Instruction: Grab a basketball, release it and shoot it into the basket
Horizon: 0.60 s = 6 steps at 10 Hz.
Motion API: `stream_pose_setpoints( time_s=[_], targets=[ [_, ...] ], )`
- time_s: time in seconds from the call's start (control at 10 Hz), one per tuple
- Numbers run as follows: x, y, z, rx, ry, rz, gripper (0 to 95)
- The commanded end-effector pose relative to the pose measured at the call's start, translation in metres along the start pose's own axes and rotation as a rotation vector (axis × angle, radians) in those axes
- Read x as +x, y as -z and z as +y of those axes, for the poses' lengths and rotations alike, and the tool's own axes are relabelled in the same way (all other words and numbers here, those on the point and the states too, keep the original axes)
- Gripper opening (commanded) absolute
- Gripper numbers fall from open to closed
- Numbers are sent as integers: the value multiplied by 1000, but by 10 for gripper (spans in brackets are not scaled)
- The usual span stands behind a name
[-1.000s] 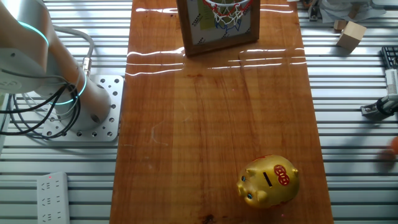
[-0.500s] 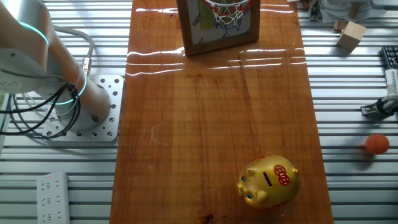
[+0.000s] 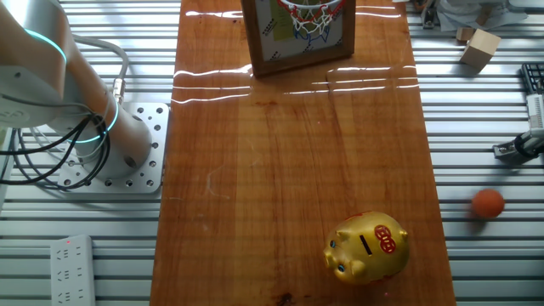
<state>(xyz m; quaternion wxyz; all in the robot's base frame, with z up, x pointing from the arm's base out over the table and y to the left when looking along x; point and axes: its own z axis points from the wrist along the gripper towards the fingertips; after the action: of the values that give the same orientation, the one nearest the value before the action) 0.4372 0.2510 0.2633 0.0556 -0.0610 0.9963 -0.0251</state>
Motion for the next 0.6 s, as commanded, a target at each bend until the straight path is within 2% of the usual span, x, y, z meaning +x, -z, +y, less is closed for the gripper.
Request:
stream_pose_setpoints(
  time_s=[0.1, 0.6],
  targets=[
    [0, 0, 0, 1, 3, 1, 760],
    [0, -1, 0, 0, 5, 5, 760]
  ],
)
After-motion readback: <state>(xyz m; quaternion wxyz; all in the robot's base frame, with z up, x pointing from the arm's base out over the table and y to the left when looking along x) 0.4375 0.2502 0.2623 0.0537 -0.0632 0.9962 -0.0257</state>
